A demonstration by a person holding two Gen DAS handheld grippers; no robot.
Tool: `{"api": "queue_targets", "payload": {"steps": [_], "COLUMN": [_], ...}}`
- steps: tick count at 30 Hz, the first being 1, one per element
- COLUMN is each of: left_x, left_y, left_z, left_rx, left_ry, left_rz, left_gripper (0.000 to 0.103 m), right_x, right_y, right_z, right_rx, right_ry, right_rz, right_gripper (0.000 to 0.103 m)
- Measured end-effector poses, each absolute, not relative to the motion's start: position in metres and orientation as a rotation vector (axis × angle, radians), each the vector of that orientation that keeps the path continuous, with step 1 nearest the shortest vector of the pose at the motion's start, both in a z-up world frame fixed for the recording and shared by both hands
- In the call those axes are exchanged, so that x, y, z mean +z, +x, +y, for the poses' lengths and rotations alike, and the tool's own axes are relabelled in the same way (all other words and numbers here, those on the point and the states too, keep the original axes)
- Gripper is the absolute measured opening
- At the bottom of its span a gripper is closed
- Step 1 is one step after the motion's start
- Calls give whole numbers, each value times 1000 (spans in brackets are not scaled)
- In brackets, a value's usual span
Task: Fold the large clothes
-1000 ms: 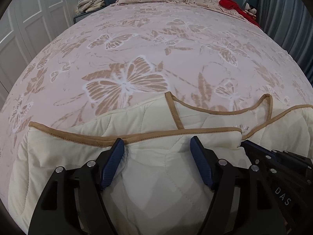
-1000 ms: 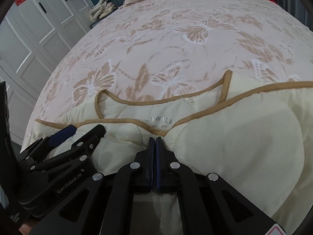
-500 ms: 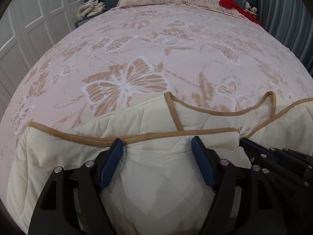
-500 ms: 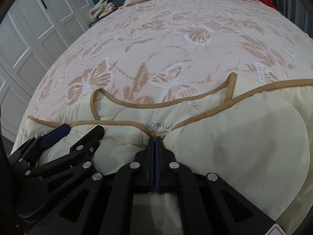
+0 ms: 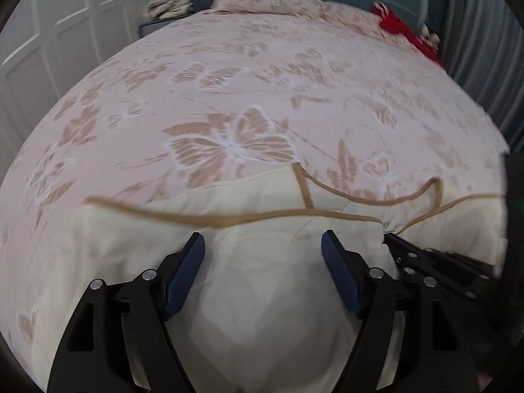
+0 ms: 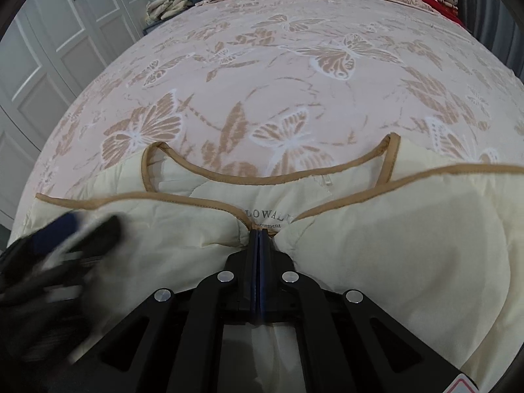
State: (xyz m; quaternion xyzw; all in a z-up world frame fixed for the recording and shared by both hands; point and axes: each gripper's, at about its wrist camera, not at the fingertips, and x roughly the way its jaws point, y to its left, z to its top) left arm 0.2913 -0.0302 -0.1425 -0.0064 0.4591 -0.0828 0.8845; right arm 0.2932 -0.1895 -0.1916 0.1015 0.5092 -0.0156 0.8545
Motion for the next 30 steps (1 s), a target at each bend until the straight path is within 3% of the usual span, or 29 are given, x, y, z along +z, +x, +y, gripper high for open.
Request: {"api": "queue_targets", "payload": {"steps": [7,12,17,30], "left_x": [-108,-103,-117,-155], "left_y": [237,200,164,133], "left_z": [42,105,145,140], "left_rx": [-109,-47,-44,-130], "left_ry": [-89,-188,-391,-561], "left_rz": [955,977,1030,1116], "left_gripper": [77,82,82,83], "right_x": [-173,-119,-110,-126], "right_y": [290,224,153,82], "right_z": [-203,-198,-188,-164], "right_rx": [-47,7,56,70], "right_ry": [317,284,321,377], "right_rz": [1099,1016,1034,1085], "right_gripper": [0,6,6,6]}}
